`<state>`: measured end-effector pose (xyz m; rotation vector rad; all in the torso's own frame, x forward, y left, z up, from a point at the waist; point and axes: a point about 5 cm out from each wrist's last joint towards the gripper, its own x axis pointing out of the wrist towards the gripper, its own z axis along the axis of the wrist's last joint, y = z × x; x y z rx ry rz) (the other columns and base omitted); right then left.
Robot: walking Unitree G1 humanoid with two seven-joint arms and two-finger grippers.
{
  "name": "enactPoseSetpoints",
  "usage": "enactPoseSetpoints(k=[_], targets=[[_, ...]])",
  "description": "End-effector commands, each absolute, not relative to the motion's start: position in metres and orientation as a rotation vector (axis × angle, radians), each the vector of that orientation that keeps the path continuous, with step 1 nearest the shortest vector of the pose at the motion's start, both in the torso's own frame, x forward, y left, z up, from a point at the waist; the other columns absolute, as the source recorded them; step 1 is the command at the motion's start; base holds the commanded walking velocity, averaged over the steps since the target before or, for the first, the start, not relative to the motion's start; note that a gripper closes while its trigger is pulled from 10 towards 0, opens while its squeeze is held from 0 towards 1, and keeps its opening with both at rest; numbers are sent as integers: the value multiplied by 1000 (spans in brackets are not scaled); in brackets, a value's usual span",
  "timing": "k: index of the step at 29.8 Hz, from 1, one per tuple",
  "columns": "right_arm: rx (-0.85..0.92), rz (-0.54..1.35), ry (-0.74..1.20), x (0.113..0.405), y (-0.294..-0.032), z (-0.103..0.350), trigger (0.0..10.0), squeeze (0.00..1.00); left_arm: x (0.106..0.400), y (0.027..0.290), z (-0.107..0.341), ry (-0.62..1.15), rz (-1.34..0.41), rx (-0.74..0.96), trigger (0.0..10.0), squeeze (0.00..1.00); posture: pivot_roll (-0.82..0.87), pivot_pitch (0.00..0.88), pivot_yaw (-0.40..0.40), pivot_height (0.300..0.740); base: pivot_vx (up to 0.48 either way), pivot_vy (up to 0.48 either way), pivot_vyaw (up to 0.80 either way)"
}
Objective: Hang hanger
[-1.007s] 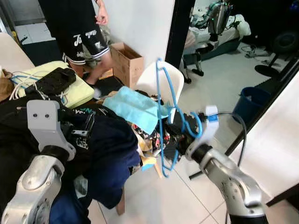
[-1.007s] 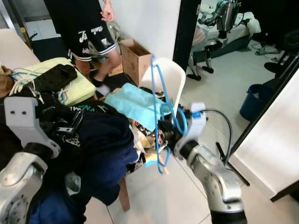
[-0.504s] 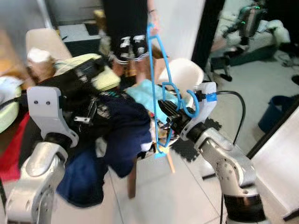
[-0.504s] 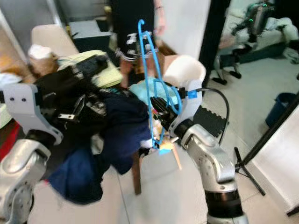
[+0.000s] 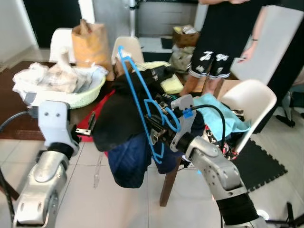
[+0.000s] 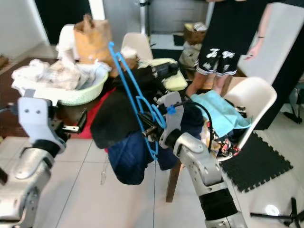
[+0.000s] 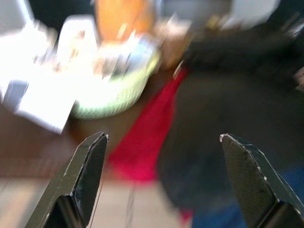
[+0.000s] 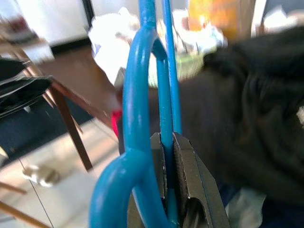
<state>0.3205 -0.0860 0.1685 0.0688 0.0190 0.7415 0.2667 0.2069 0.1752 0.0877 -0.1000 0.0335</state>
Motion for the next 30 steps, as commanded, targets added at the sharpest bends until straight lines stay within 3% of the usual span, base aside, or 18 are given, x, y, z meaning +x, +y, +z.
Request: enactPoseSetpoints(k=[1, 9, 15, 17, 19, 21, 22, 27, 28, 30], targets=[[14, 710, 29, 326, -89, 160, 10000, 0, 269, 205, 166, -85, 26, 92, 10000, 0, 64, 0, -71, 736, 0, 0, 0], [-20, 666, 50, 335, -91, 152, 10000, 0, 268, 209, 150, -43, 32, 96, 10000, 0, 77, 0, -70, 736, 0, 0, 0], [-26, 578, 95, 338, -109, 137, 10000, 0, 261, 208, 145, -67, 40, 145, 10000, 0, 87, 0, -66, 736, 0, 0, 0], [50, 586, 90, 337, -114, 138, 10000, 0, 262, 208, 150, -95, 37, 161, 10000, 0, 69, 0, -59, 736, 0, 0, 0], [129, 634, 68, 335, -115, 143, 10000, 0, 264, 207, 154, -119, 27, 174, 10000, 0, 58, 0, -54, 736, 0, 0, 0], [182, 799, 25, 326, -110, 153, 10000, 0, 271, 201, 156, -143, -2, 186, 10000, 0, 47, 0, -50, 736, 0, 0, 0], [194, 852, 9, 323, -108, 158, 0, 0, 274, 198, 157, -155, -16, 182, 10000, 0, 40, 0, -55, 736, 0, 0, 0], [184, 902, -16, 322, -105, 164, 0, 0, 279, 193, 159, -174, -30, 176, 10000, 0, 22, 0, -58, 736, 0, 0, 0], [171, 909, -28, 322, -104, 167, 5412, 0, 282, 191, 159, -182, -42, 170, 10000, 0, 13, 0, -63, 736, 0, 0, 0], [171, 909, -28, 322, -104, 167, 5412, 0, 282, 191, 159, -182, -42, 170, 10000, 0, 13, 0, -63, 736, 0, 0, 0]])
